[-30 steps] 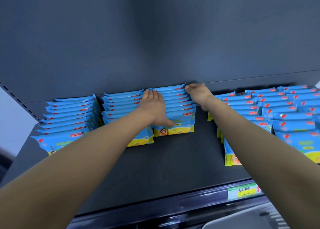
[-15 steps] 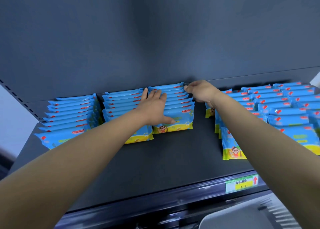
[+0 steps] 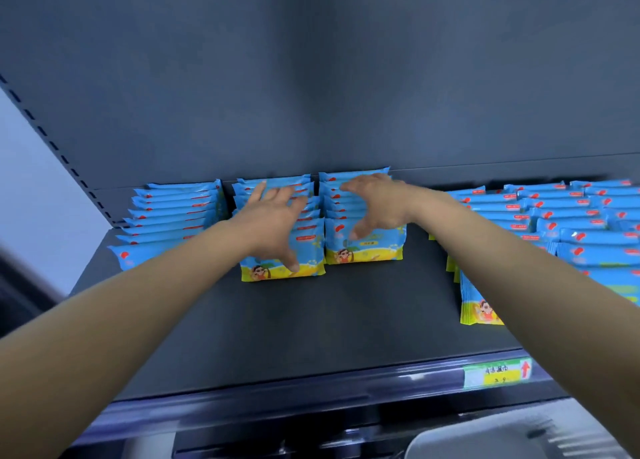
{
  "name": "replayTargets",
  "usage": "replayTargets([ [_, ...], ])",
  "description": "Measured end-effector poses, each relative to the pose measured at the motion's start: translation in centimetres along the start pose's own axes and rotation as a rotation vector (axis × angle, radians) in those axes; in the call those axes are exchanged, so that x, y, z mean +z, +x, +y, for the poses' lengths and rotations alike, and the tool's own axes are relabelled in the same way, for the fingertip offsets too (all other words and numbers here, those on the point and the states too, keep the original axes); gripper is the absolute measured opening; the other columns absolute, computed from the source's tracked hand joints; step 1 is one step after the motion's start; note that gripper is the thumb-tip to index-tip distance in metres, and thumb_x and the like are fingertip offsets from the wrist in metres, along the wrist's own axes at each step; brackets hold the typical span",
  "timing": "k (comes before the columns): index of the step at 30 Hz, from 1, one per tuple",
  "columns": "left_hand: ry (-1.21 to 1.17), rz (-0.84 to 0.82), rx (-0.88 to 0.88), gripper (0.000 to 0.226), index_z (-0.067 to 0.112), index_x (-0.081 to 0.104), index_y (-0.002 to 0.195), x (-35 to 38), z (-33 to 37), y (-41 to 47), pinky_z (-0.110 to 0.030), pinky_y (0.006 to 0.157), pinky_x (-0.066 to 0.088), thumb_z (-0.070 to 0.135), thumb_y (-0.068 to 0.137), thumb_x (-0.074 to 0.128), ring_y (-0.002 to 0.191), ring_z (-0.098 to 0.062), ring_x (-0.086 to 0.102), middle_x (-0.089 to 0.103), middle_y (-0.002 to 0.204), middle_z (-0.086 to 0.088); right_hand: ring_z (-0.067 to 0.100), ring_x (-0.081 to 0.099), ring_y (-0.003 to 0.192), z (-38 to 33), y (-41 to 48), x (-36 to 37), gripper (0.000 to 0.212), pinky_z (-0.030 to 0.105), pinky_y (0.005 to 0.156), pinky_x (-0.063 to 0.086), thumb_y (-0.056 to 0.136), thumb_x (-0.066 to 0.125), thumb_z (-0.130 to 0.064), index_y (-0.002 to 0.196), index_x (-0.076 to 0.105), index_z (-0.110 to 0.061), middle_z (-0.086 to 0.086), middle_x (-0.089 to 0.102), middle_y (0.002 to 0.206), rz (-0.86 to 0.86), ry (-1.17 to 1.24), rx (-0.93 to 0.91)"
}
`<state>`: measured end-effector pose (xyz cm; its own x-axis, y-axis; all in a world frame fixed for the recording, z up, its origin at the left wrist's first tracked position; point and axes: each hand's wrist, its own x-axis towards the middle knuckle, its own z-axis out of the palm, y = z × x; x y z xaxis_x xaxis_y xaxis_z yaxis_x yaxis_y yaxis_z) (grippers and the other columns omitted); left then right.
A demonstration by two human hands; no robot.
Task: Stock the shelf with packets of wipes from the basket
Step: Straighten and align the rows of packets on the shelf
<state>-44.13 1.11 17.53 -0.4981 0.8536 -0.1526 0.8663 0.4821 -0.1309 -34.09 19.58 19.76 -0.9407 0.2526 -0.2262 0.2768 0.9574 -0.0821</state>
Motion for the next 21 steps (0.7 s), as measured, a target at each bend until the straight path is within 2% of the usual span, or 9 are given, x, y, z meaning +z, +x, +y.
replayTargets([
  [2, 0.071, 0.005, -0.017, 0.115, 0.018, 0.007, 0.148, 1.0, -0.6, -0.5, -0.043, 0.116, -0.005, 0.054, 0.062, 0.075, 0.142, -0.026, 0.012, 0.010, 0.154, -0.008, 0.030, 0.013, 0.142, -0.3, 0.5, 1.1, 0.100, 0.049, 0.112, 0.020, 0.071, 0.074, -0.048, 0.148, 0.013, -0.027, 0.001, 0.016, 0.155, -0.050, -0.127, 0.012],
  [5, 0.093, 0.076, -0.001, 0.102, 0.015, 0.007, 0.147, 1.9, -0.9, -0.7, -0.042, 0.117, 0.002, 0.044, 0.073, 0.070, 0.140, -0.027, 0.018, 0.016, 0.152, -0.009, 0.031, 0.015, 0.141, -0.2, 0.7, 2.6, 0.092, 0.048, 0.112, 0.020, 0.080, 0.070, -0.028, 0.149, 0.008, -0.028, 0.002, 0.013, 0.155, -0.005, -0.206, 0.005],
  [11, 0.106, 0.108, 0.024, 0.095, 0.010, 0.004, 0.147, 2.7, -0.8, -0.6, -0.042, 0.118, 0.004, 0.046, 0.080, 0.060, 0.138, -0.031, 0.017, 0.017, 0.149, -0.014, 0.029, 0.008, 0.143, -0.2, 0.3, 3.6, 0.086, 0.046, 0.114, 0.017, 0.084, 0.051, 0.000, 0.149, 0.003, -0.029, 0.001, 0.006, 0.156, 0.054, -0.224, 0.005],
  [15, 0.063, 0.098, 0.048, 0.098, 0.010, 0.003, 0.147, 2.6, -1.0, -0.8, -0.043, 0.118, 0.004, 0.046, 0.078, 0.062, 0.139, -0.032, 0.014, 0.015, 0.149, -0.015, 0.027, 0.004, 0.145, -0.7, -0.2, 3.6, 0.086, 0.045, 0.117, 0.012, 0.085, 0.052, -0.003, 0.150, 0.001, -0.029, 0.003, 0.002, 0.158, 0.056, -0.182, 0.059],
  [19, -0.008, 0.069, 0.051, 0.108, 0.011, 0.000, 0.148, 2.2, -1.6, -1.4, -0.044, 0.118, 0.001, 0.052, 0.074, 0.067, 0.142, -0.030, 0.007, 0.007, 0.154, -0.012, 0.025, -0.001, 0.146, -1.1, -1.2, 3.5, 0.096, 0.043, 0.117, 0.007, 0.082, 0.066, -0.020, 0.150, -0.001, -0.028, 0.002, -0.002, 0.159, 0.059, -0.121, 0.123],
  [21, -0.051, 0.086, 0.068, 0.107, 0.010, 0.001, 0.148, 1.9, -1.7, -1.8, -0.043, 0.118, -0.002, 0.053, 0.075, 0.066, 0.143, -0.029, 0.006, 0.006, 0.154, -0.011, 0.024, 0.003, 0.146, -1.2, -2.0, 3.2, 0.094, 0.041, 0.118, 0.009, 0.083, 0.067, -0.026, 0.151, 0.002, -0.025, 0.002, 0.002, 0.159, 0.091, -0.072, 0.151],
])
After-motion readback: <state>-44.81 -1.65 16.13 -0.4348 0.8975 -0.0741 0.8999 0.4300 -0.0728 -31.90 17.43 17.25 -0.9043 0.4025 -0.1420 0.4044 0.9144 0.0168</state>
